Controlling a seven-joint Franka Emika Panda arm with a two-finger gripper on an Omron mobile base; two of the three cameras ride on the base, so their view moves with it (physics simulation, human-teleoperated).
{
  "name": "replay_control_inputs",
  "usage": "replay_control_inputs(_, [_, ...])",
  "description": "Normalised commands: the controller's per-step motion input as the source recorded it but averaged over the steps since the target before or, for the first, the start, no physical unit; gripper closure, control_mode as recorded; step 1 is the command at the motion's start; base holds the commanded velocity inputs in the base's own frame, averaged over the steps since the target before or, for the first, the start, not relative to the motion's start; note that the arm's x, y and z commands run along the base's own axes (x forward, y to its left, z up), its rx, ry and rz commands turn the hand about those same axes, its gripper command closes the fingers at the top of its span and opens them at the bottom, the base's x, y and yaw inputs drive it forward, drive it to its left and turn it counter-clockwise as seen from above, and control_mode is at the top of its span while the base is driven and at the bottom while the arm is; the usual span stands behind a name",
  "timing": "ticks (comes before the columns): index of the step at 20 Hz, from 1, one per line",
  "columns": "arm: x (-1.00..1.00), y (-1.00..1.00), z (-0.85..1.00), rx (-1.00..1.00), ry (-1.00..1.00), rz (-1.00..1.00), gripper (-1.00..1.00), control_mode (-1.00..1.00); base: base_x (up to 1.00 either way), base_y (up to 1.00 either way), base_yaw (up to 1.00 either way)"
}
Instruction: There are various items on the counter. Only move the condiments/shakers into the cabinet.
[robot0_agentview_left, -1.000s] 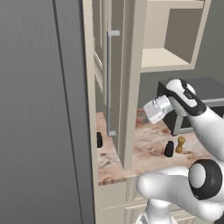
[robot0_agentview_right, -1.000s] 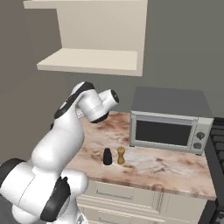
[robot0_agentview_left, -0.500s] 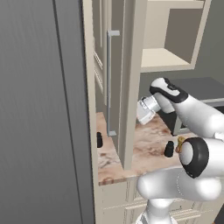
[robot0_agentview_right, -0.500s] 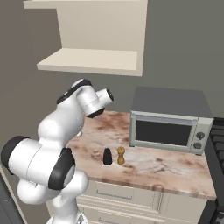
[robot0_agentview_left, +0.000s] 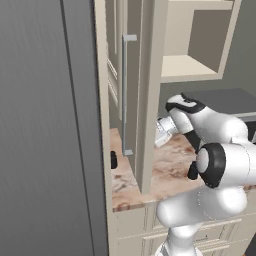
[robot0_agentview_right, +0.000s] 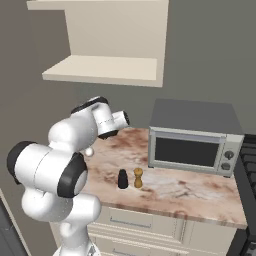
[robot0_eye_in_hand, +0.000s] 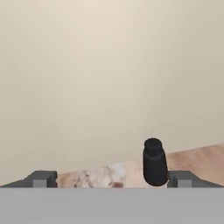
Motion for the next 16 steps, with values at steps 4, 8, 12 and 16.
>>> replay_control_inputs(4, [0.03,0.17,-0.31,0.08,0.00,0.03,-1.00,-1.00,0.00,0.00,0.00])
replay_control_inputs(8, [0.09,0.22,-0.22,0.04,-0.01,0.06,-1.00,-1.00,0.00,0.00,0.00])
replay_control_inputs(12, [0.12,0.23,-0.20,0.00,0.00,0.09,-1.00,-1.00,0.00,0.00,0.00])
replay_control_inputs(16, [0.15,0.21,-0.18,0.01,0.00,0.08,-1.00,-1.00,0.00,0.00,0.00])
